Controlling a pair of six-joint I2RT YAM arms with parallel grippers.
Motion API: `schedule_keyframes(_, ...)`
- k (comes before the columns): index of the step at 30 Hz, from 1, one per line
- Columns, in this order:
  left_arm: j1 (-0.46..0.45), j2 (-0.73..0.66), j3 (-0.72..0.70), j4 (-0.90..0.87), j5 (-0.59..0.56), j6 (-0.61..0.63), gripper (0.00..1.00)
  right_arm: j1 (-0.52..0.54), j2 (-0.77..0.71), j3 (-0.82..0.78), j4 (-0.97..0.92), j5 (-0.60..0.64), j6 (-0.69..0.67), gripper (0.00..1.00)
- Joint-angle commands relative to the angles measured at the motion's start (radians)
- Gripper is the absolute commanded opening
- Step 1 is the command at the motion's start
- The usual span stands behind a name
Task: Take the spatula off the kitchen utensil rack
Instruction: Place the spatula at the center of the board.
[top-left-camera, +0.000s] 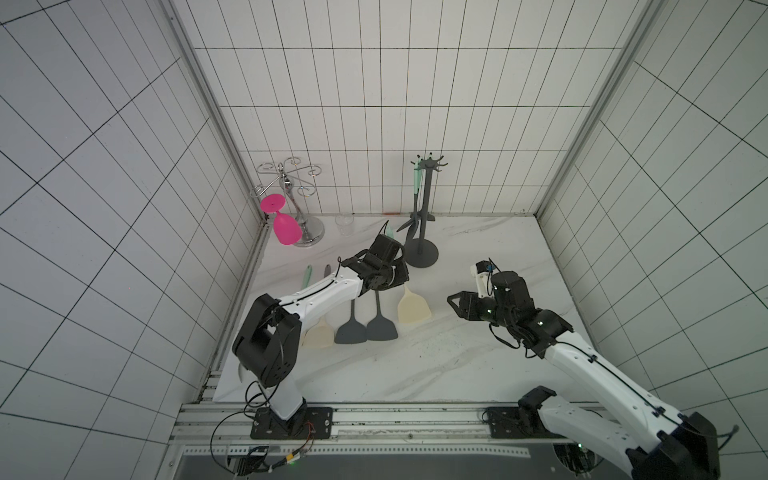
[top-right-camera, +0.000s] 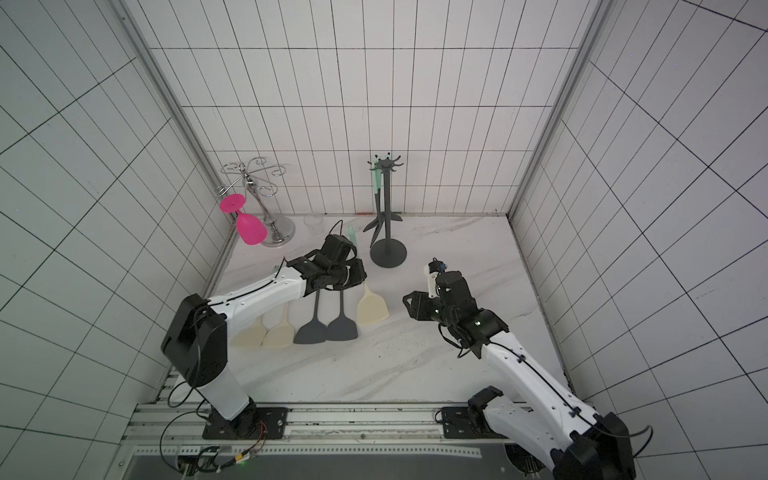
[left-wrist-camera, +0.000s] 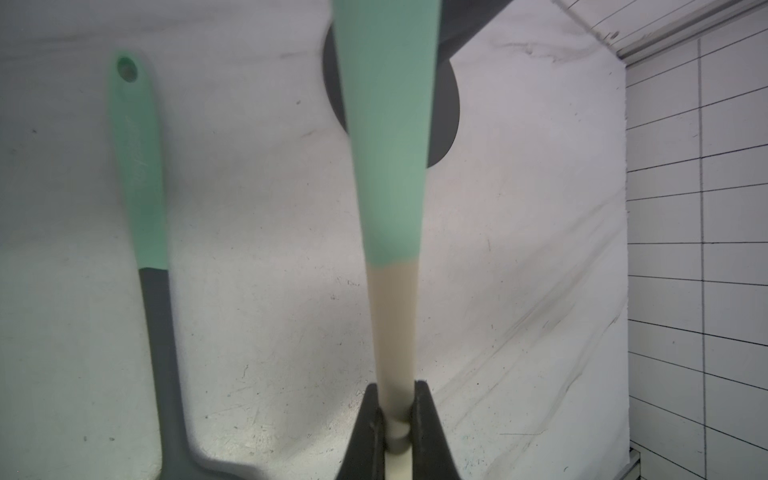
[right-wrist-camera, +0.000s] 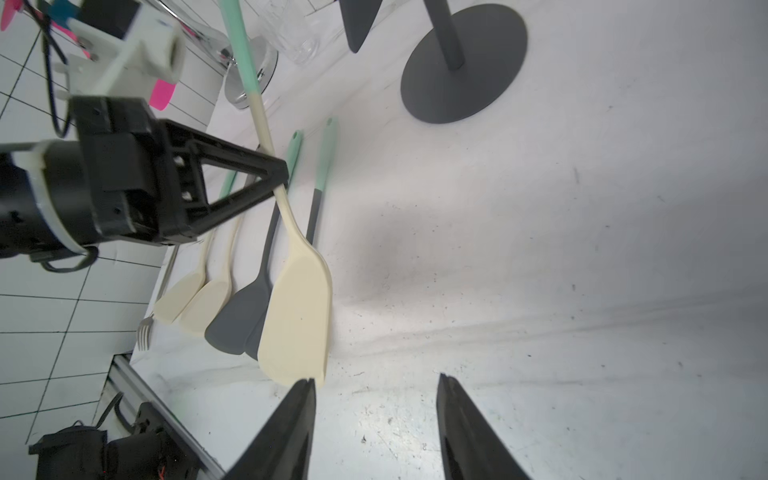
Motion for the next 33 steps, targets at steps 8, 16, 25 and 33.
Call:
schedule_keyframes(8,-0.095,0.197,0.188,-0.146,-0.051,0.004,0.00,-0.022,-0.078,-0.015,-0.091,0.116,-0.079,0.51)
schedule_keyframes(16,-0.084,0.244,0.204,-0.206,-0.104,0.053,0.00,-0.031,-0.073,-0.020,-0.099,0.112,-0.091,0.51)
schedule_keyframes(25,-0.065,0.284,0.189,-0.182,-0.075,0.069,0.00,-0.031,-0.038,-0.008,-0.094,0.096,-0.087,0.52)
schedule_keyframes(33,-0.040,0.288,0.164,-0.187,-0.081,0.092,0.00,-0.033,-0.034,-0.011,-0.091,0.097,-0.084,0.52)
